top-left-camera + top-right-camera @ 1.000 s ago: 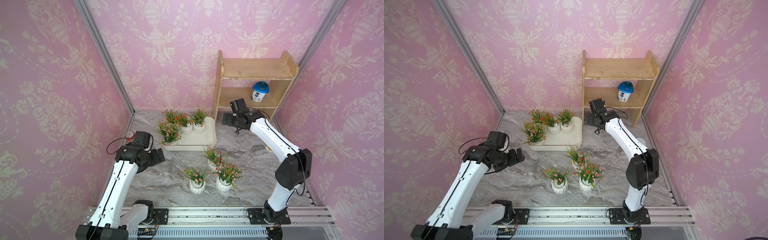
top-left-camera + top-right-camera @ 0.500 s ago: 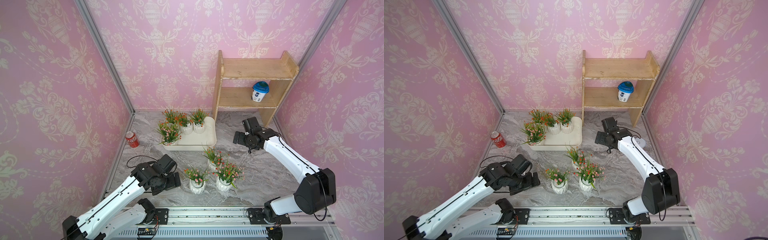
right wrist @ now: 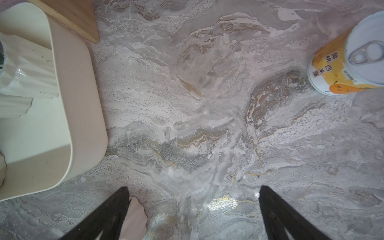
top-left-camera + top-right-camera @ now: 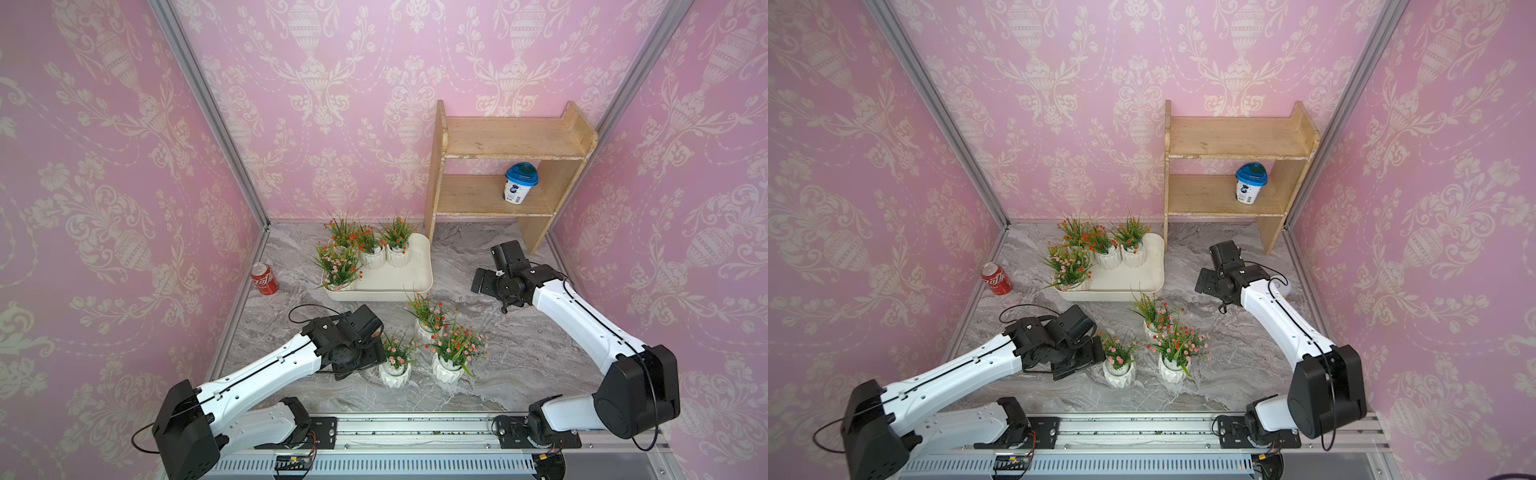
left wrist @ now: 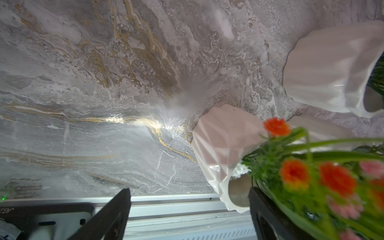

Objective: Put the potted gypsophila into the storage box
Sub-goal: Pick up the baby's breath potted plant from the center of the board.

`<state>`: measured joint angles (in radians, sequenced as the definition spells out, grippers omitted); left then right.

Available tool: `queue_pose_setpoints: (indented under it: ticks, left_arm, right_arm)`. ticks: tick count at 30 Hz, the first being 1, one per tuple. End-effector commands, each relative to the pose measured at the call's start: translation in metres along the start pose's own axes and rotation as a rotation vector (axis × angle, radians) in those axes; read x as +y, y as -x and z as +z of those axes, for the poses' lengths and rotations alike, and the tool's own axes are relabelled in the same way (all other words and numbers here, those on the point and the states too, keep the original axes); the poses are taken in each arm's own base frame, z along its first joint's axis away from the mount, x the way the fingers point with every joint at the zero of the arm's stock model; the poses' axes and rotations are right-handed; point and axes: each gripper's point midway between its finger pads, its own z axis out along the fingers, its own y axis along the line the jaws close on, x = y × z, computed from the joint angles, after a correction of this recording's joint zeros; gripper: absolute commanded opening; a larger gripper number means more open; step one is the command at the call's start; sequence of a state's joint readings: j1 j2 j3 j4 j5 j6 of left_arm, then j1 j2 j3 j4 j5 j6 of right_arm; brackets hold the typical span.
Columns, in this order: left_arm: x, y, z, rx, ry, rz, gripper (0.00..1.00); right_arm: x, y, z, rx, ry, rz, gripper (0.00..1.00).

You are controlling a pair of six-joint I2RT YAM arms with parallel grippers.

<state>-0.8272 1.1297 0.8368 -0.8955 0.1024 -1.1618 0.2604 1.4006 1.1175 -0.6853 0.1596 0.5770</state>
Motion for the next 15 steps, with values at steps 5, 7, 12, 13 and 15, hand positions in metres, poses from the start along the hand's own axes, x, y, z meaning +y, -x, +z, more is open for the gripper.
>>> queue_pose_setpoints:
  ticks: [5,7,12,13,15]
  left_arm:
    - [-0.005,0.000,0.007,-0.006,-0.021,-0.033,0.84]
    - [-0.005,-0.002,0.009,0.001,-0.023,-0.032,0.82]
    - [-0.006,-0.009,0.011,0.015,-0.021,-0.011,0.82]
    - [-0.005,-0.011,0.011,0.017,-0.018,-0.008,0.82]
    - [-0.001,-0.013,0.011,0.022,-0.006,0.001,0.81]
  right_arm:
    - [-0.009,-0.005,0.001,0.004,0.004,0.035,1.00]
    - [-0.008,-0.005,0.003,0.007,0.005,0.035,1.00]
    - [-0.008,-0.007,0.006,0.015,0.006,0.035,1.00]
    - [-0.008,-0.008,0.007,0.017,0.005,0.034,1.00]
    - [-0.008,-0.008,0.008,0.020,0.005,0.034,1.00]
